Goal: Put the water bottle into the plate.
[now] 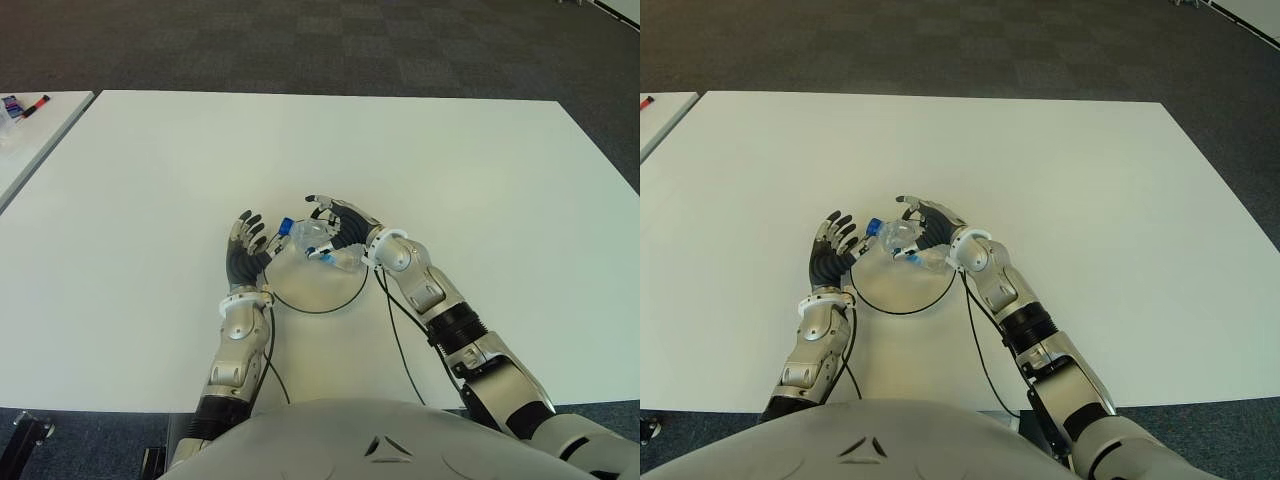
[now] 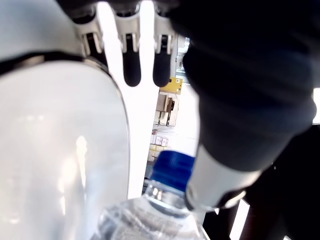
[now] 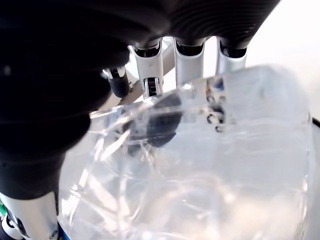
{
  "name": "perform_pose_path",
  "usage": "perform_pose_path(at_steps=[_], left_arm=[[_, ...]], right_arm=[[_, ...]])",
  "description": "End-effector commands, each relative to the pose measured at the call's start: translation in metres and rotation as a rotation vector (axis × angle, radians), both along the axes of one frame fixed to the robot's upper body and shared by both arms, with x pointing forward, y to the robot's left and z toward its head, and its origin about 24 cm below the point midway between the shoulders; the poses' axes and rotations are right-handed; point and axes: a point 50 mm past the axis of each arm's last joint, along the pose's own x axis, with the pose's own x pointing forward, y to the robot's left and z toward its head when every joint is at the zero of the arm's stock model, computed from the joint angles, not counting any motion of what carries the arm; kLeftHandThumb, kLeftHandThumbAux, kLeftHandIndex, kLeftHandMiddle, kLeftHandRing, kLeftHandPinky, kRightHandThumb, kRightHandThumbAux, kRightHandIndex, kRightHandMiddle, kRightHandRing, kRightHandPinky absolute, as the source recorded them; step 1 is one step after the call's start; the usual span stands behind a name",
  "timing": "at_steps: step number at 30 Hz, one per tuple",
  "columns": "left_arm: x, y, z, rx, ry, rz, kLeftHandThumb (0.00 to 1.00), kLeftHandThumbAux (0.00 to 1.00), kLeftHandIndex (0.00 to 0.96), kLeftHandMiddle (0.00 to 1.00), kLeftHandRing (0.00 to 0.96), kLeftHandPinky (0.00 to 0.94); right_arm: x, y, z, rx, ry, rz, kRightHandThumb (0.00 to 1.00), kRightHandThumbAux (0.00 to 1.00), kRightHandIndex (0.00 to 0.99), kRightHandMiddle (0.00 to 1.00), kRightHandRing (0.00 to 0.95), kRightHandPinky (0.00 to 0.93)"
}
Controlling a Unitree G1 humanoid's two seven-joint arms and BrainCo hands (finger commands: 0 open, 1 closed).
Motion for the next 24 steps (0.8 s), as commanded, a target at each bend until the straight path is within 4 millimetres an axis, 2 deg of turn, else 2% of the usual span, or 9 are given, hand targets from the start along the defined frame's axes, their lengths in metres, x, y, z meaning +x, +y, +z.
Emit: perform_pose_path(at_steps=[1, 7, 14, 24], left_arm=[[0.0063, -0.0189, 0.0042, -0.094, -0.016, 0.023, 0.000, 0.948, 0.150, 0.195, 0.190, 0.212], [0.0061, -0.0186, 0.0040, -0.092, -0.018, 0.022, 0.000, 0.943, 0.149, 0.194, 0.191, 0.213], [0.0057, -0.0183, 0.0040, -0.088, -0.020, 0.017, 0.000, 0.942, 0.142, 0.185, 0.181, 0.199], [0.0057, -0.0176, 0.0042, -0.080, -0.010, 0.020, 0.000, 0.928, 0.144, 0.178, 0.170, 0.186]], right_arm=[[-0.0008, -0.0032, -0.0030, 0.019, 0.018, -0.002, 0.000, 0.960, 0.005, 0.085, 0.117, 0.166], [-0.0006, -0.0046, -0.0046, 0.025, 0.016, -0.004, 0.000, 0.935, 0.000, 0.070, 0.105, 0.150], [-0.0002, -0.0067, -0.0066, 0.051, 0.012, 0.005, 0.008, 0.751, 0.000, 0.024, 0.069, 0.122], [-0.0018, -0.0098, -0.0032, 0.058, -0.037, 0.028, 0.097, 0.502, 0.000, 0.000, 0.011, 0.062]])
